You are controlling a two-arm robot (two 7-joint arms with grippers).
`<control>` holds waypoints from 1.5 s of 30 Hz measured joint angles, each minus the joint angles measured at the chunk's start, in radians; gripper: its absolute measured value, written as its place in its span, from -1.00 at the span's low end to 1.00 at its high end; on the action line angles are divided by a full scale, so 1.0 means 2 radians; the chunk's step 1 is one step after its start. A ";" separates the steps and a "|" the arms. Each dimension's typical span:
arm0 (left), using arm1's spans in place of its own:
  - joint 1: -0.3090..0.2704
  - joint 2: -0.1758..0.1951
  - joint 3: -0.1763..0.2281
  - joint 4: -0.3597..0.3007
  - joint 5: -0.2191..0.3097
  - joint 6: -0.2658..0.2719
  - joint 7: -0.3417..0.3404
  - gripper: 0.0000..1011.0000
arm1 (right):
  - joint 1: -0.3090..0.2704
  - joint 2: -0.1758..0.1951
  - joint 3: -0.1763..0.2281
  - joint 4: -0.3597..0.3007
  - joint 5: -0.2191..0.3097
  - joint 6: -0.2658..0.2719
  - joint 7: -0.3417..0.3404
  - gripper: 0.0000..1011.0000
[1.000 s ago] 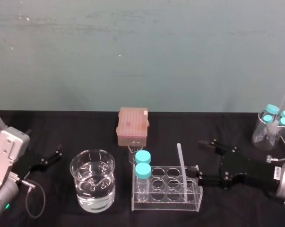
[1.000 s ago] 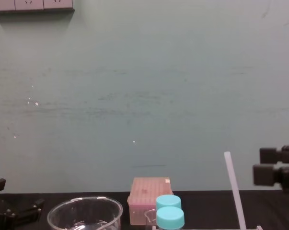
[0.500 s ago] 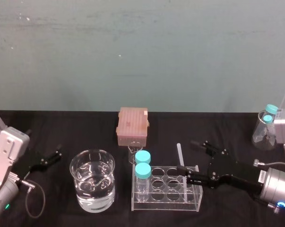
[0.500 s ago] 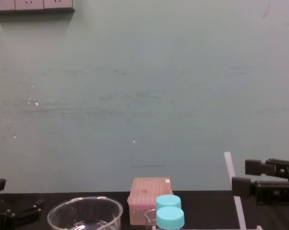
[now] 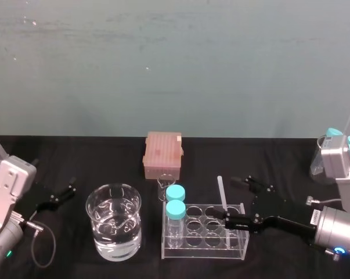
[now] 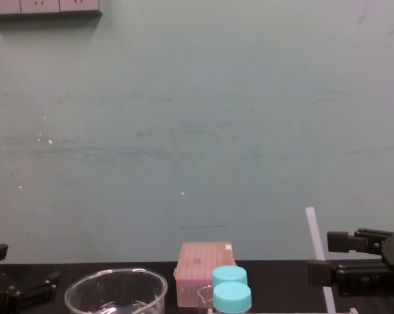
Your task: Pick up the stirring rod with one hand, then place it down.
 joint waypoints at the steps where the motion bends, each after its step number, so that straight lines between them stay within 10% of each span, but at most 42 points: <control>1: 0.000 0.000 0.000 0.000 0.000 0.000 0.000 0.99 | 0.000 0.000 0.000 0.000 -0.001 0.001 -0.001 0.98; 24: 0.000 0.000 0.000 0.000 0.000 0.000 0.000 0.99 | 0.007 -0.007 -0.003 0.004 -0.012 0.014 -0.007 0.97; 45: 0.000 0.000 0.000 0.000 0.000 0.000 0.000 0.99 | 0.007 -0.007 -0.002 0.003 -0.011 0.013 -0.006 -0.23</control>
